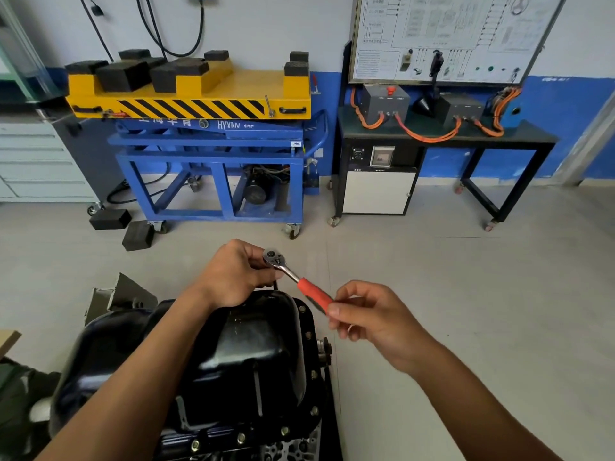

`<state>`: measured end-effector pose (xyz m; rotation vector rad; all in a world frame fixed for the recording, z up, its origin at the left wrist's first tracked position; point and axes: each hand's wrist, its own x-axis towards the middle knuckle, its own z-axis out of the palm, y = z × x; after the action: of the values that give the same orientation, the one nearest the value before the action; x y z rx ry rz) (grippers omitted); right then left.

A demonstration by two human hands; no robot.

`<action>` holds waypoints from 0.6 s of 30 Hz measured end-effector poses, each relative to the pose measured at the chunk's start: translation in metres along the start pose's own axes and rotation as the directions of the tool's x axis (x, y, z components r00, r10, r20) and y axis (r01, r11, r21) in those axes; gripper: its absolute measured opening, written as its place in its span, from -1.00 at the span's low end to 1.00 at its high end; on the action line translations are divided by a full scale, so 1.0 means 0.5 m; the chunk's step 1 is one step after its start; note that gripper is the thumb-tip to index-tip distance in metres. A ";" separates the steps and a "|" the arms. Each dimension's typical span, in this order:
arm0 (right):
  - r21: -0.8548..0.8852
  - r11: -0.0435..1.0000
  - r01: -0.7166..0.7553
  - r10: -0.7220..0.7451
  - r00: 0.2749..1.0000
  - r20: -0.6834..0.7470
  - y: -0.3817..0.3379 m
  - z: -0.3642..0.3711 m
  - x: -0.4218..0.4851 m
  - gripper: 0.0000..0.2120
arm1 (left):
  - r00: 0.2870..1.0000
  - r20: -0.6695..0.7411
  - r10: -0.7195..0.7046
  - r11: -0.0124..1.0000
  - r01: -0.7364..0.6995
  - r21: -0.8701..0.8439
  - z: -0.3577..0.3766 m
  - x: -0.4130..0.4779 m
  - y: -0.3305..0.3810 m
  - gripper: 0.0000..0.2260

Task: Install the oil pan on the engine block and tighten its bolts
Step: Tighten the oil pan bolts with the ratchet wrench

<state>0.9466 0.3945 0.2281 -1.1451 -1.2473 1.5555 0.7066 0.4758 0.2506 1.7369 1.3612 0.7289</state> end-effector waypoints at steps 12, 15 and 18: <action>0.064 0.997 0.034 -0.010 0.937 -0.350 -0.057 -0.049 0.163 -0.89 | 0.999 0.030 -0.020 1.000 0.020 -0.006 0.001 0.006 -0.008 -0.97; 0.039 0.998 0.053 -0.035 0.932 -0.362 -0.068 -0.029 0.218 -0.95 | 0.999 0.037 -0.015 1.000 0.016 -0.005 0.001 0.006 -0.007 -0.97; -0.004 0.998 0.063 -0.061 0.942 -0.331 -0.075 -0.010 0.265 -0.90 | 0.999 0.048 -0.025 1.000 0.025 0.009 0.000 0.007 -0.006 -0.96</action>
<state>0.9202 0.5290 0.2436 -1.2890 -1.0394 1.2558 0.7057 0.4796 0.2480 1.7299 1.3524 0.6642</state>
